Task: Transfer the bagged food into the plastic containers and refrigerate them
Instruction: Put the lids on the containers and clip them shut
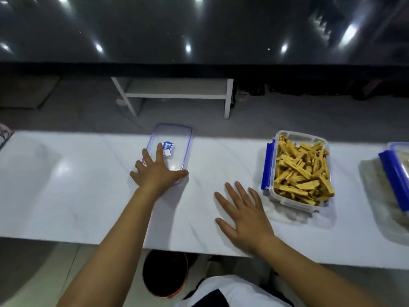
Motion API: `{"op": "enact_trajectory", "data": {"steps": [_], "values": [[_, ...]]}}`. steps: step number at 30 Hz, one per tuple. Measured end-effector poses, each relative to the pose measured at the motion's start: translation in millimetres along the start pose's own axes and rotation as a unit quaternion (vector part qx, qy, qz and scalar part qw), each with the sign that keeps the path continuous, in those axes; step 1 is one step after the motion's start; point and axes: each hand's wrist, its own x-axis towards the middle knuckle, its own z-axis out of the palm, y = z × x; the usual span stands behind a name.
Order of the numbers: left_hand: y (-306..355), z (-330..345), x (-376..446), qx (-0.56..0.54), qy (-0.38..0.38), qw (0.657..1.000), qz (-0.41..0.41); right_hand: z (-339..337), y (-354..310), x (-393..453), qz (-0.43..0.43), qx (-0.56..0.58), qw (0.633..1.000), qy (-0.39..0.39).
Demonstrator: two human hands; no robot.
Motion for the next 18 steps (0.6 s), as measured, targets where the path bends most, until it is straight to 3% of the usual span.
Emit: {"op": "enact_trajectory", "data": {"steps": [5, 8, 9, 10, 12, 13, 16, 18], "values": [[2.9, -9.6, -11.8, 0.016, -0.004, 0.998, 0.065, -4.8, -4.9, 0.0, 0.025, 0.02, 0.999, -0.025], [-5.2, -20.2, -36.7, -0.177, -0.041, 0.976, 0.116, -31.3, -17.6, -1.5, 0.088, 0.189, 0.974, -0.09], [-6.0, -27.2, -50.1, -0.268, -0.054, 0.95, 0.148, -47.7, -24.9, -4.4, 0.129, 0.312, 0.938, -0.082], [-4.7, -34.2, -65.3, -0.33, -0.06, 0.924, 0.181, -65.9, -32.3, -8.7, 0.171, 0.448, 0.876, -0.049], [3.9, -42.0, -96.6, -0.372, -0.059, 0.896, 0.235, -95.9, -39.6, -20.2, 0.204, 0.638, 0.741, 0.038], [12.7, -44.1, -112.0, -0.364, -0.051, 0.892, 0.262, -108.5, -39.9, -27.4, 0.2, 0.686, 0.696, 0.072], [45.1, -38.9, -153.4, -0.3, 0.002, 0.894, 0.333, -134.8, -36.6, -48.3, 0.184, 0.749, 0.617, 0.157], [69.1, -25.0, -175.2, -0.262, 0.03, 0.887, 0.38, -140.3, -33.8, -62.0, 0.206, 0.74, 0.6, 0.225]]}}
